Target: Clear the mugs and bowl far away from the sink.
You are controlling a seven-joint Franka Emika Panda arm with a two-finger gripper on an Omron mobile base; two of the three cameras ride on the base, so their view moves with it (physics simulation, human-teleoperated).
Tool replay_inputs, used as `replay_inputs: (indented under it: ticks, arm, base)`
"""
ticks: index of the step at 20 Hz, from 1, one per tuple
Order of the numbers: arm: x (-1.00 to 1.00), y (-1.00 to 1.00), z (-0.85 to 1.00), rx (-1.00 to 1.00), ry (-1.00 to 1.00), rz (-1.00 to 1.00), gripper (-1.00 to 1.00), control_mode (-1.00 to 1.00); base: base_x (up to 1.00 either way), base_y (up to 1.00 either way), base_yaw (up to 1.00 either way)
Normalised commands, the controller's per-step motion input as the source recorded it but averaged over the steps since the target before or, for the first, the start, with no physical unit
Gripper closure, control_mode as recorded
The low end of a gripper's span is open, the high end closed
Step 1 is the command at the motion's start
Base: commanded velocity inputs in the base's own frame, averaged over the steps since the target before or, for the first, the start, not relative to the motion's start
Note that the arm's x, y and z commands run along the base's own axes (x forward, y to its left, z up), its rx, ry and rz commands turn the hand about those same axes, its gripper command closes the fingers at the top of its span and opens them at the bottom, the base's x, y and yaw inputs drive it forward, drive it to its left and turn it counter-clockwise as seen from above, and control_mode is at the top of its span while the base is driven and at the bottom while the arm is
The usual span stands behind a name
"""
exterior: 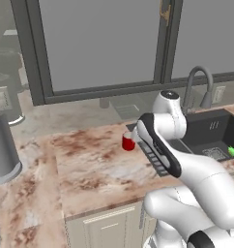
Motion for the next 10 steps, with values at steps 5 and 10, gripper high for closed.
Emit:
replay_inputs:
  ticks: [5,10]
  arm:
    - [0.07,0.00,-0.20,-0.04,-0.03,0.03,-1.00,-1.00]
    - [0.11,0.00,-0.26,0.00,-0.08,0.07,-1.00,-1.00]
  base:
    - [0.00,0.00,0.00]
    - [0.00,0.00,0.00]
